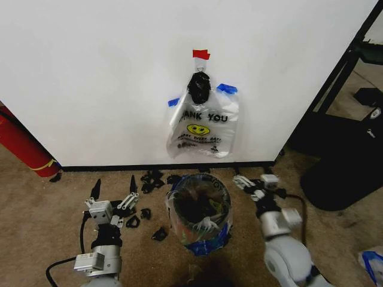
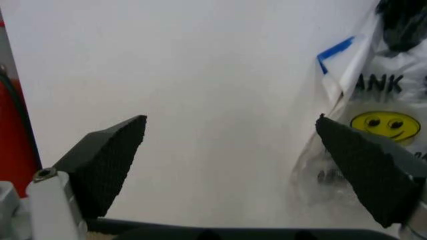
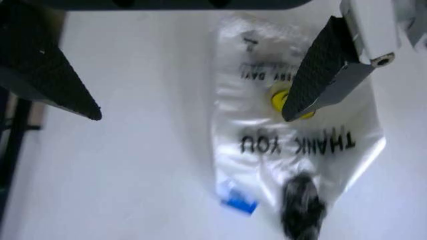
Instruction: Pick up the garbage bag from the wall and place it over the trash bin.
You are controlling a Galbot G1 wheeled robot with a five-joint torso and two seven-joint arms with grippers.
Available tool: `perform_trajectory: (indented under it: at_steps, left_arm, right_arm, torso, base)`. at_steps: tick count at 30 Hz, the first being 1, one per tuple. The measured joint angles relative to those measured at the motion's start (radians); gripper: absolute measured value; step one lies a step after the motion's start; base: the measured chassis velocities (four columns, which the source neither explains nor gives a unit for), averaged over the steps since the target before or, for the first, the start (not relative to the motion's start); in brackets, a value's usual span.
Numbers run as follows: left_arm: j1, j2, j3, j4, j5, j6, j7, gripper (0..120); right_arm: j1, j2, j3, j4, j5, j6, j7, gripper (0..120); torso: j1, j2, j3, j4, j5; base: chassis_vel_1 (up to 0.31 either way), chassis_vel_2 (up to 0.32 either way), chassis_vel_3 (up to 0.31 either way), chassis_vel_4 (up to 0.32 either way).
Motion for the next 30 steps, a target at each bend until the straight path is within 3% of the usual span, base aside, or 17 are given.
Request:
perform_trajectory:
  at_steps: [3,9,21,30]
  left_arm:
    - [0.024,-0.027,0.0,-0.009,0.042,-0.035,0.01,100]
    - [0.041,-0.075,0.016,-0.02,0.103,-0.054,0.016,100]
    - [0.038,-0.121,0.058,-0.024,0.174,-0.065,0.022,100]
    - [0.041,-0.157,0.07,0.004,0.196,-0.06,0.024,100]
  right_arm:
    - [-0.132,0.036,0.054,0.06,0.0,0.064,-0.02,100]
    - [-0.239,0.049,0.084,0.117,0.008,0.114,-0.026,100]
    - [-0.286,0.098,0.113,0.167,0.004,0.151,-0.019,100]
    - [-0.279,0.089,0.116,0.162,0.016,0.148,-0.006,100]
  torso:
    - [0.0,0.0,0.0,-0.0001,0.0002]
    - [0.0,0.0,0.0,0.0001,0.0]
    - [0.0,0.0,0.0,0.0002,0.0001]
    - [0.0,0.0,0.0,0.0001,0.0001]
  base:
    - [0.0,0.0,0.0,0.0]
    - [0.0,0.0,0.0,0.0]
    - [0.0,0.0,0.0,0.0]
    - [0.0,0.0,0.0,0.0]
